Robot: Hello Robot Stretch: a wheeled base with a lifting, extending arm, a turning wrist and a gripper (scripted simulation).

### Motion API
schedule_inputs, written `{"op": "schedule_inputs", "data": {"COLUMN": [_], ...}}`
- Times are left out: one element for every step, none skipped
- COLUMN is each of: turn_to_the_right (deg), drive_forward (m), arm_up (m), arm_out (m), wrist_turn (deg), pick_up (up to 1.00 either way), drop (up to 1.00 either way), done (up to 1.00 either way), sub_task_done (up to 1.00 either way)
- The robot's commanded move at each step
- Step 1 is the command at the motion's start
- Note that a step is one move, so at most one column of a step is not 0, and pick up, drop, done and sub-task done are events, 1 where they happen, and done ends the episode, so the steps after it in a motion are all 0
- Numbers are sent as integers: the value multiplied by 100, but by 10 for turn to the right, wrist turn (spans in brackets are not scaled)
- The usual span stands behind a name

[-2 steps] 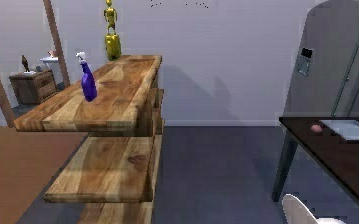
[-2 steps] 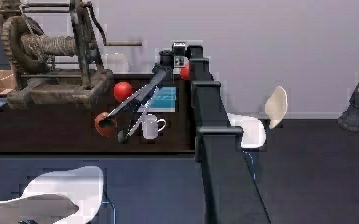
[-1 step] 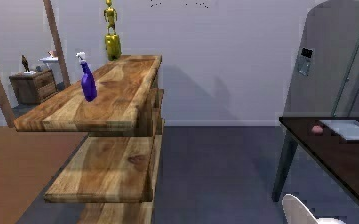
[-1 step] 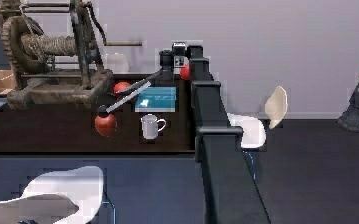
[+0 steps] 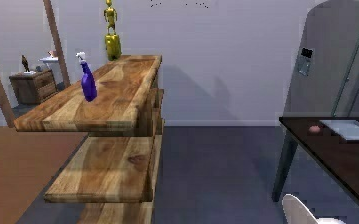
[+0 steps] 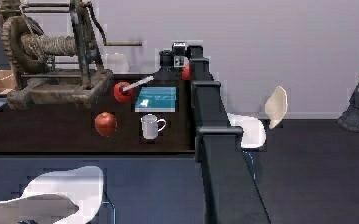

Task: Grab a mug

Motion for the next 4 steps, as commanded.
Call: {"op": "schedule_inputs", "data": {"turn_to_the_right": [0,0,0,0], "drive_forward": [0,0,0,0], "arm_up": [0,-30,0,10], "arm_out": [0,0,0,0], "wrist_turn": [90,0,0,0], "pick_up": [0,0,100,0], "drop": [0,0,0,0], "done": [0,0,0,0], "sub_task_done": [0,0,0,0]}}
